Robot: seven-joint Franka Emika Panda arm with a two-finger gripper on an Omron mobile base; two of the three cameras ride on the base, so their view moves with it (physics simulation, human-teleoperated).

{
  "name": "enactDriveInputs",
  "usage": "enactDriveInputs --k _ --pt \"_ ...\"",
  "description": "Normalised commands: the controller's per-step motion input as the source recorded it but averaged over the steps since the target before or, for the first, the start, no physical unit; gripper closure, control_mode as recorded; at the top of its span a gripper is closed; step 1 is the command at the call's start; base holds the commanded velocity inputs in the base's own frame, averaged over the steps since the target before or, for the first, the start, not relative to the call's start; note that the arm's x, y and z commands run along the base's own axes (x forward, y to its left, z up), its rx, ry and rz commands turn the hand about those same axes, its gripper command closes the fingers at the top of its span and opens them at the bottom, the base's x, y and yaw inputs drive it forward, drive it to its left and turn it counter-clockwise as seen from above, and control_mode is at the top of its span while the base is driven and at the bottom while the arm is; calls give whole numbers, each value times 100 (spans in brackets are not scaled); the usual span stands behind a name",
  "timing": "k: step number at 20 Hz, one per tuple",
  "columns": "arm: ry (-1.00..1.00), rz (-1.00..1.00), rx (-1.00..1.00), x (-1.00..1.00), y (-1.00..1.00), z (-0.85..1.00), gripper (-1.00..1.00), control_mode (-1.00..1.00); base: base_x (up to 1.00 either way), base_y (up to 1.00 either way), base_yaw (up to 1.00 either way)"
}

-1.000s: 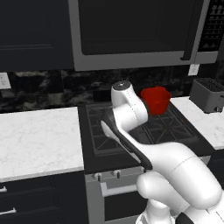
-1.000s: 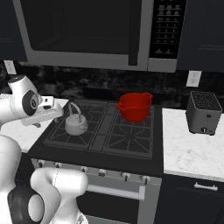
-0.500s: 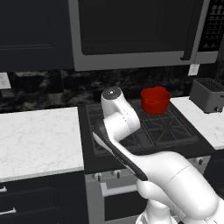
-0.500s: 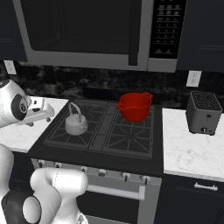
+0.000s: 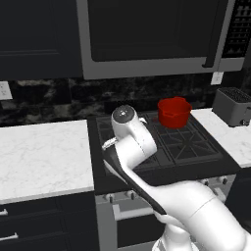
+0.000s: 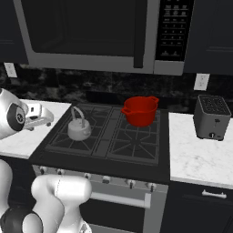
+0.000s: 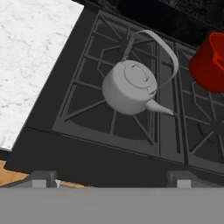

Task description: Pick the kettle from the counter and place it on a stove burner. Then turn the burner on.

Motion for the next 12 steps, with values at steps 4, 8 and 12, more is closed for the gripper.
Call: enactDriveInputs --k 4,8,12 --pt "-15 -2 0 -8 10 0 -100 -100 0 0 0" --pt "-18 -2 0 -29 26 0 -100 -100 0 0 0" --pt "-30 0 7 -71 31 -14 -100 -100 0 0 0"
